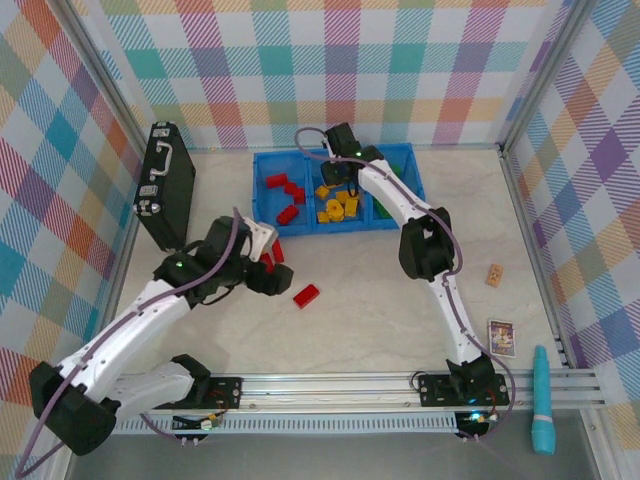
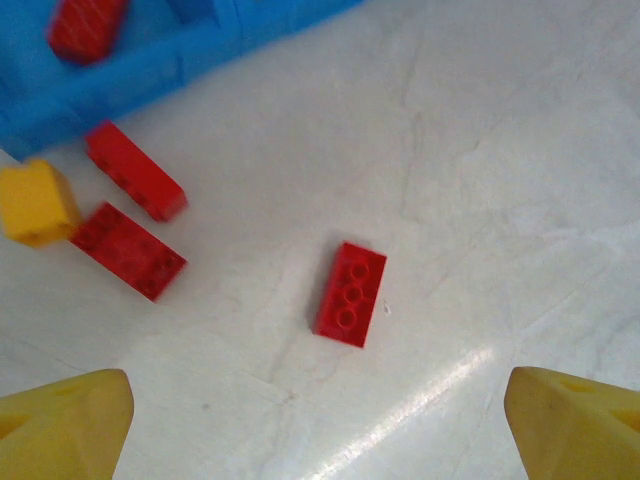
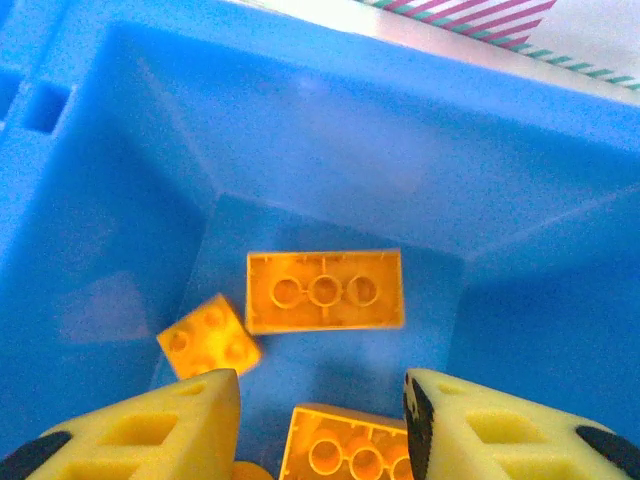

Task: Sort the legos into containers by color
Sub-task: Place the lego in the container, then pick up the lego from the center of the table.

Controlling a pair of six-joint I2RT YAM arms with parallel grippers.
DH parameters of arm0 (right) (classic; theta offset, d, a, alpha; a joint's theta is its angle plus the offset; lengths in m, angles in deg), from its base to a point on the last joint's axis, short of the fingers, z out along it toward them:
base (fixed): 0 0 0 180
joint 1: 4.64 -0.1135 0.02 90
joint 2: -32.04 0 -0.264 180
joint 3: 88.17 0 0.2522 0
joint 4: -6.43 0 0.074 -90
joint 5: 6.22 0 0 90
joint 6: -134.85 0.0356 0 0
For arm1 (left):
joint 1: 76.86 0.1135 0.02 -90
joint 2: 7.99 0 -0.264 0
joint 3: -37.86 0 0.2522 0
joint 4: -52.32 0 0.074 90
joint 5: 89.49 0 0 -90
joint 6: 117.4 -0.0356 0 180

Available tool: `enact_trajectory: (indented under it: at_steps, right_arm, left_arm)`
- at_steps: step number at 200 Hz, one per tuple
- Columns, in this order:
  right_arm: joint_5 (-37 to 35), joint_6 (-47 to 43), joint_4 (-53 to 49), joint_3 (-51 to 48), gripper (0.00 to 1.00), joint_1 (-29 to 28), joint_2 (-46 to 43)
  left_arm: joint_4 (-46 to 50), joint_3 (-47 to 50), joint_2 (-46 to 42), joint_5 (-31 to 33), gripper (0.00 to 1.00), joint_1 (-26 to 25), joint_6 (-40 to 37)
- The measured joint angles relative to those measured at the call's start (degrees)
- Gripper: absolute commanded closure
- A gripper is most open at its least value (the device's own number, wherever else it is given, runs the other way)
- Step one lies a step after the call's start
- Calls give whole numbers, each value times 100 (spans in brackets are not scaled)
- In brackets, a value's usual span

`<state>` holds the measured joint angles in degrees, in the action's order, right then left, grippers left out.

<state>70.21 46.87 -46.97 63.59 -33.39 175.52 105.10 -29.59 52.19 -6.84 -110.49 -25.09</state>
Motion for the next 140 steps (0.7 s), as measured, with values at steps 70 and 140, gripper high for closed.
enact_trajectory:
  at_steps: [70,140]
  right_arm:
    - [236,-192,234,-1080,48,26,-811]
    - [450,-295,612,-2955,43,26,-3626]
  left_arm:
    - [-861,382,1176,485,7,-1152,444]
    - [-1419,446,2441,763,8,-1298,293]
